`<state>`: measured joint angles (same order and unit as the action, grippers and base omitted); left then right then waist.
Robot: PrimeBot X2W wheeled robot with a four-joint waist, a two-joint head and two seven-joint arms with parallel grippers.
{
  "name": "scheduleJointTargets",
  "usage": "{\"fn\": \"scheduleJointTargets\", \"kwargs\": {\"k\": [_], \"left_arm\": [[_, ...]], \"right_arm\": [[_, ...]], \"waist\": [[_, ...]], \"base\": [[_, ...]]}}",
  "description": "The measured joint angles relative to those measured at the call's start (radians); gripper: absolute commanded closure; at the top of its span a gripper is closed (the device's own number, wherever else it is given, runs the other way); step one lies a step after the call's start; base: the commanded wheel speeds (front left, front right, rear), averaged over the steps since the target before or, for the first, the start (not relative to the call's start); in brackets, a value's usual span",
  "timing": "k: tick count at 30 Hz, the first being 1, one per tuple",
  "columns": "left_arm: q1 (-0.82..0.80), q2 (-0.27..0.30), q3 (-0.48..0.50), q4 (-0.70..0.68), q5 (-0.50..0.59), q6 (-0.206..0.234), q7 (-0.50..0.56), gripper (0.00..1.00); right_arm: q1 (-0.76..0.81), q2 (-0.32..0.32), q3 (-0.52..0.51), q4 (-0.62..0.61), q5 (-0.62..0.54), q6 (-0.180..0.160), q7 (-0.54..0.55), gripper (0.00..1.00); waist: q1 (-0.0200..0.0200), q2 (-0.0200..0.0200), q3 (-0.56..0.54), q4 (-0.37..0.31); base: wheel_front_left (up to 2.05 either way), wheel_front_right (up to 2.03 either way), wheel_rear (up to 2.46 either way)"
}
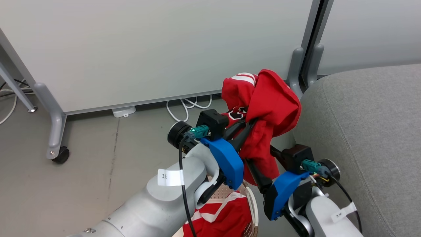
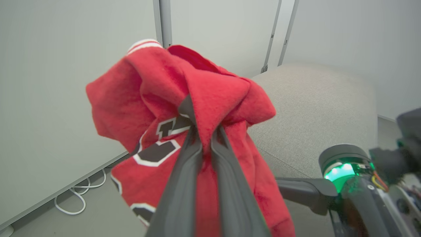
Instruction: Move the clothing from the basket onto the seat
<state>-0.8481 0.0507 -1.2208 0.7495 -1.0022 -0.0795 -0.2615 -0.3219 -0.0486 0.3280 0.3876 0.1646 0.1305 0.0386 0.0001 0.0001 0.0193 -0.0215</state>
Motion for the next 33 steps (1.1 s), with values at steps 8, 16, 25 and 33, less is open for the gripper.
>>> {"fn": "scheduleJointTargets", "kwargs": {"k": [8, 16, 25, 33], "left_arm": [[0.000, 0.000, -0.004, -0.008, -0.001, 0.001, 0.000, 1.00], [0.000, 0.000, 0.008, -0.002, 0.003, 0.001, 0.000, 1.00], [0.003, 0.000, 0.020, 0.003, 0.012, 0.001, 0.000, 0.00], [0.051, 0.005, 0.173, -0.048, 0.125, 0.028, -0.001, 0.00]], "right_arm": [[-0.054, 0.000, 0.051, 0.080, 0.030, 0.000, -0.039, 1.00], [-0.060, 0.000, 0.049, 0.103, 0.039, 0.000, -0.067, 1.00], [-0.062, 0.000, 0.051, 0.107, 0.039, 0.000, -0.075, 1.00], [-0.062, 0.000, 0.040, 0.091, 0.020, 0.000, -0.077, 1.00]], "waist": [[0.0000, 0.0000, -0.008, -0.003], [0.0000, 0.0000, -0.018, -0.013], [0.0000, 0.0000, -0.023, -0.023], [0.0000, 0.0000, -0.015, -0.030]], "base": [[0.00, 0.00, 0.00], [0.00, 0.00, 0.00], [0.00, 0.00, 0.00], [0.00, 0.00, 0.00]]}}
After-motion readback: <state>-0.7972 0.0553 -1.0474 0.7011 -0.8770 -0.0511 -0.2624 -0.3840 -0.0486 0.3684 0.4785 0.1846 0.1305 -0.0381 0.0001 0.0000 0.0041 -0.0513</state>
